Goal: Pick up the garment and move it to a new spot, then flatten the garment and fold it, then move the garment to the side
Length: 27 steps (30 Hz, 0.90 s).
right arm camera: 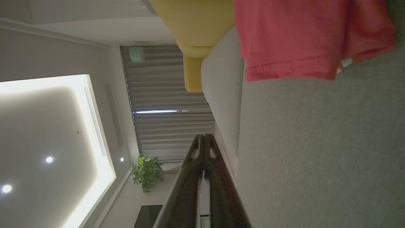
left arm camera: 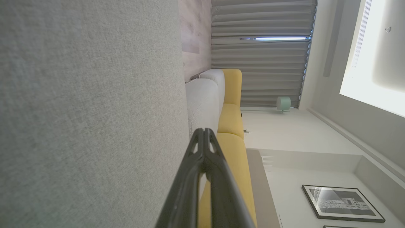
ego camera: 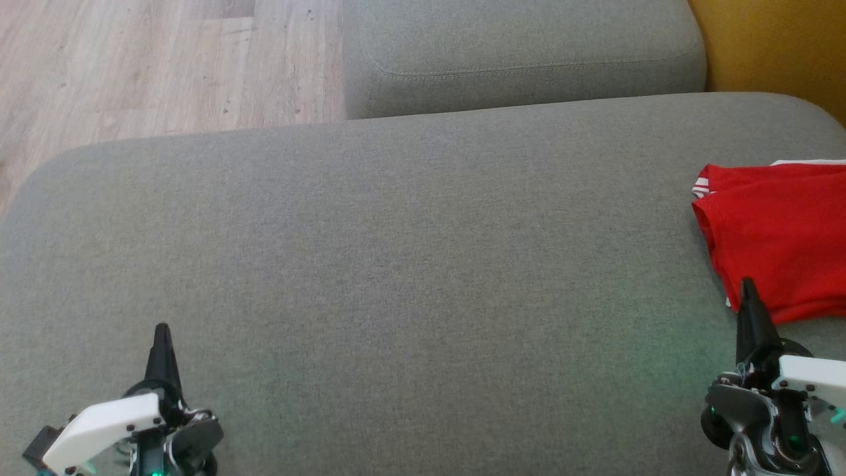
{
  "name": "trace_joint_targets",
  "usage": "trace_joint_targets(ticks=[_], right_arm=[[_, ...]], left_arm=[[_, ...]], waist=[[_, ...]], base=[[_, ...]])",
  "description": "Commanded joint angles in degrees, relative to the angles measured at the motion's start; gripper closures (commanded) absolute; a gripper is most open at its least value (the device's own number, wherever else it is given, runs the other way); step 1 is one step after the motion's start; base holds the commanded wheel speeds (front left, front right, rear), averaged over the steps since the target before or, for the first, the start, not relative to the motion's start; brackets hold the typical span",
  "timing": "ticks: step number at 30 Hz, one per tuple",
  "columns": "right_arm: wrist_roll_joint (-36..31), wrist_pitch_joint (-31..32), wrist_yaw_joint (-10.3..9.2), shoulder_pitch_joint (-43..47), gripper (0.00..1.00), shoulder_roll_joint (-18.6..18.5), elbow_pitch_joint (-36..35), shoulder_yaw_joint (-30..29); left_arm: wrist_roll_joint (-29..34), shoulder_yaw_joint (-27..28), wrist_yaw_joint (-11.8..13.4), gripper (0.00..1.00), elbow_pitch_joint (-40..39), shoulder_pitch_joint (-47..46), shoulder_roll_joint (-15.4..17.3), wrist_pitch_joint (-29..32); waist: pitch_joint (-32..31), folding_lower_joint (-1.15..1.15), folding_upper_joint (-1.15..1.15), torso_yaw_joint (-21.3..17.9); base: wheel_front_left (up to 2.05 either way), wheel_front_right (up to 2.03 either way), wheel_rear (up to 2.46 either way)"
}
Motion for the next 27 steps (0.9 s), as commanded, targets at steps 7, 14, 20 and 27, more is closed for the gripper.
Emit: trace_joint_targets(ticks=[7,14,20,27], right_arm=[[-0.4,0.3,0.41,-2.9,1.00,-0.3,-1.8,1.1],[-0.4,0.3,0.41,-2.9,1.00,-0.2,-1.8,1.1],[-0.4,0.3,0.41,-2.9,1.00,-0.2,-1.8,1.1],[-0.4,0.3,0.41,-2.9,1.00,-0.2,-1.8,1.0]], left_arm=[[0.8,2.2,-0.4,1.00,-1.6,-2.9,0.2,0.3],[0.8,2.3,-0.4,1.00,-1.6,-2.9,0.2,0.3],[0.8,2.3,-0.4,1.00,-1.6,-2.9,0.2,0.3],[0.9,2.3,-0.4,1.00,-1.5,-2.9,0.2,0.3]], waist=[[0.0,0.00,0.00,0.0],[0.0,0.00,0.00,0.0],[0.0,0.00,0.00,0.0],[0.0,0.00,0.00,0.0]], base=[[0.00,0.00,0.00],[0.00,0.00,0.00],[0.00,0.00,0.00],[0.00,0.00,0.00]])
